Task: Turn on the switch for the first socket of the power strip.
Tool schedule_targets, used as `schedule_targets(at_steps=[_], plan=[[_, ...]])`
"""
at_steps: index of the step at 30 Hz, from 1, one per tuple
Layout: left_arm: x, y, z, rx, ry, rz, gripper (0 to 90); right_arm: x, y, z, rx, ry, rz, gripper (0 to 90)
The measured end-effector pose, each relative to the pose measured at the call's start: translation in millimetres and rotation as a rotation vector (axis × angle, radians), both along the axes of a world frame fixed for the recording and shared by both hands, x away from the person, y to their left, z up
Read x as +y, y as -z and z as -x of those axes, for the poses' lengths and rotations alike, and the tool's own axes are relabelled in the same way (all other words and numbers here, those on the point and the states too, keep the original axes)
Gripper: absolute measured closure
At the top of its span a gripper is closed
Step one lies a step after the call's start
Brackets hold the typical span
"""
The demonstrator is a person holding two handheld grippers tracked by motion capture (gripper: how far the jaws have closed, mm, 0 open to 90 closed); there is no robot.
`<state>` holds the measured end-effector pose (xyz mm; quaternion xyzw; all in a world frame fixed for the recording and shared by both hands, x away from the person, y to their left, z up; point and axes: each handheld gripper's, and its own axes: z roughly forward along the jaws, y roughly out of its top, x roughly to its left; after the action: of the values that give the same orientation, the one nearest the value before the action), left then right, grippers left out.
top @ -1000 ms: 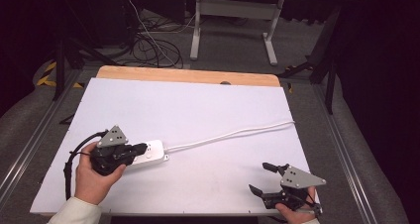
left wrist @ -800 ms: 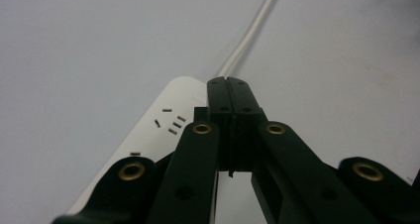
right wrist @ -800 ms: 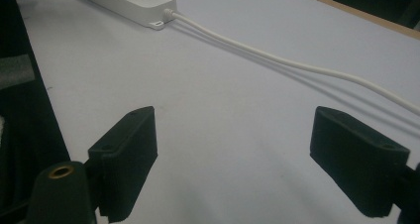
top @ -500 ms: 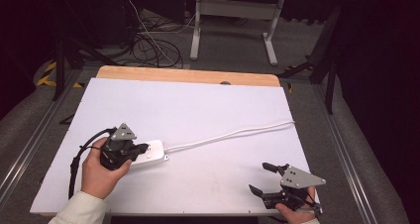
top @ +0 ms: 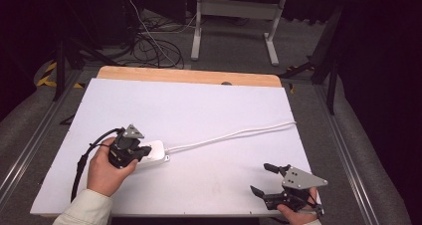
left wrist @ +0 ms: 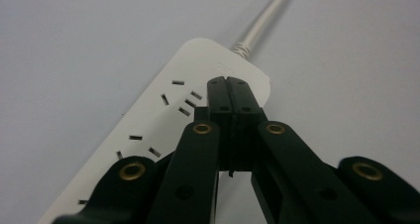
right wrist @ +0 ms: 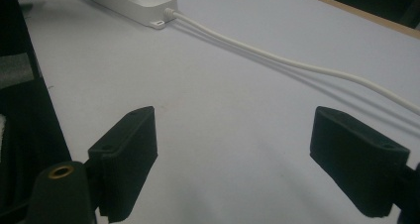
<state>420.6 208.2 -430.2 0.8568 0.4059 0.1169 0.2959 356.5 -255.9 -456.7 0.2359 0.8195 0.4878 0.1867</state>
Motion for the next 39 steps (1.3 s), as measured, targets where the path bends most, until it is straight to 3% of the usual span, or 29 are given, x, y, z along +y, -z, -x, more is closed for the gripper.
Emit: schedule_targets(at_steps=[3, 19, 29, 35, 39], plan=[[-1.6, 2.8, -0.3, -0.002, -0.003, -0.023, 90.0, 0.0, 0.1, -0.1, 0.0, -0.002, 0.0, 19.2], [-6.0, 11.2, -4.1, 0.013, -0.006, -0.05, 90.0, 0.5, 0.3, 0.0, 0.004, -0.005, -0.001, 19.2], [-6.2, 13.0, -4.7, 0.006, -0.008, -0.051, 90.0, 0.4, 0.5, 0.0, 0.001, -0.006, 0.005, 19.2], [-3.3, 14.6, -4.9, 0.014, -0.022, -0.015, 90.0, 0.6, 0.5, 0.0, 0.0, -0.009, 0.006, 19.2], [-4.1, 14.8, -4.0, 0.007, -0.021, -0.024, 90.0, 0.5, 0.5, 0.1, 0.001, -0.008, 0.007, 19.2]])
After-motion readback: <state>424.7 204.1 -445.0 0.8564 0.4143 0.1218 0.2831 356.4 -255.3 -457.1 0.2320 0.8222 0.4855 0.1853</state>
